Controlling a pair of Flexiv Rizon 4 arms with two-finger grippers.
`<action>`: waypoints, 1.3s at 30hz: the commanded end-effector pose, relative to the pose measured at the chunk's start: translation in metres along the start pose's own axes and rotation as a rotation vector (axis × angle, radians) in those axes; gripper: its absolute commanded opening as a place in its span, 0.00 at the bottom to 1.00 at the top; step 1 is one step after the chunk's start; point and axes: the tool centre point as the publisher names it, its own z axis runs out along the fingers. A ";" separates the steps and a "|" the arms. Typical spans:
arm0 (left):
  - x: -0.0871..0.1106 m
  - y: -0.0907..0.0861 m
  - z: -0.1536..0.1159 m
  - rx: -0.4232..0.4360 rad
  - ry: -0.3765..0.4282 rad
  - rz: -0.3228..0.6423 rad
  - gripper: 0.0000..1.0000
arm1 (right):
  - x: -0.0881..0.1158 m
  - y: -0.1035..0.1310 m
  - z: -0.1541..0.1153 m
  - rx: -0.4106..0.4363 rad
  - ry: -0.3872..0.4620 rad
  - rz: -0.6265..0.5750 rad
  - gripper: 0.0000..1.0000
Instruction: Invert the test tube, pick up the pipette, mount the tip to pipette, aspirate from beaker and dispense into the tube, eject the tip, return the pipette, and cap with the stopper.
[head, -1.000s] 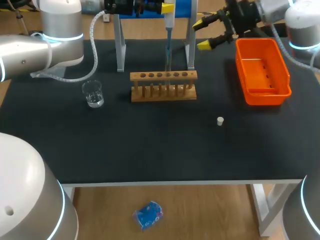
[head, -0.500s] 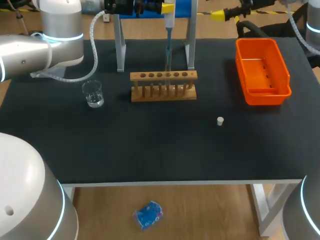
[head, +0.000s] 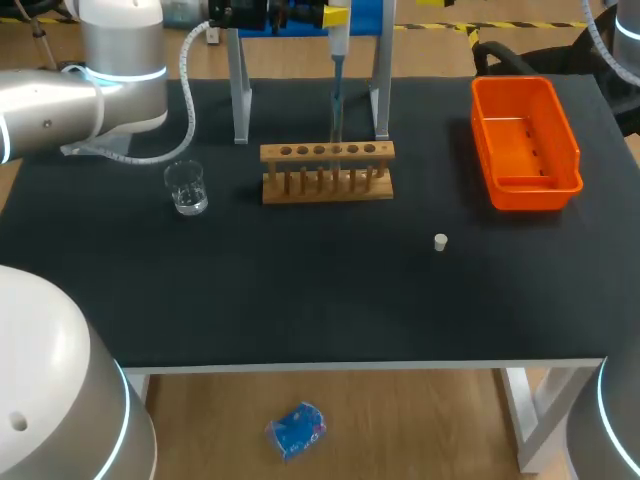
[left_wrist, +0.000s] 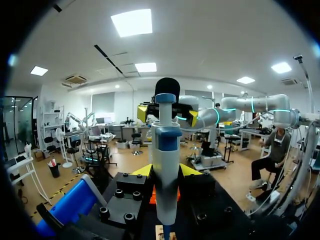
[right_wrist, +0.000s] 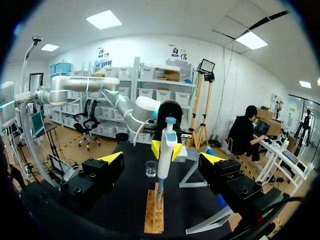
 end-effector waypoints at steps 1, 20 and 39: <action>-0.001 -0.001 0.000 -0.002 0.002 -0.001 0.00 | 0.002 -0.001 -0.001 0.002 -0.003 0.000 1.00; -0.001 -0.001 0.000 -0.002 0.002 -0.001 0.00 | -0.007 0.048 0.020 -0.106 0.062 -0.004 0.00; -0.001 -0.001 0.000 -0.002 0.002 -0.001 0.00 | -0.014 0.074 0.067 -0.283 0.146 0.035 0.00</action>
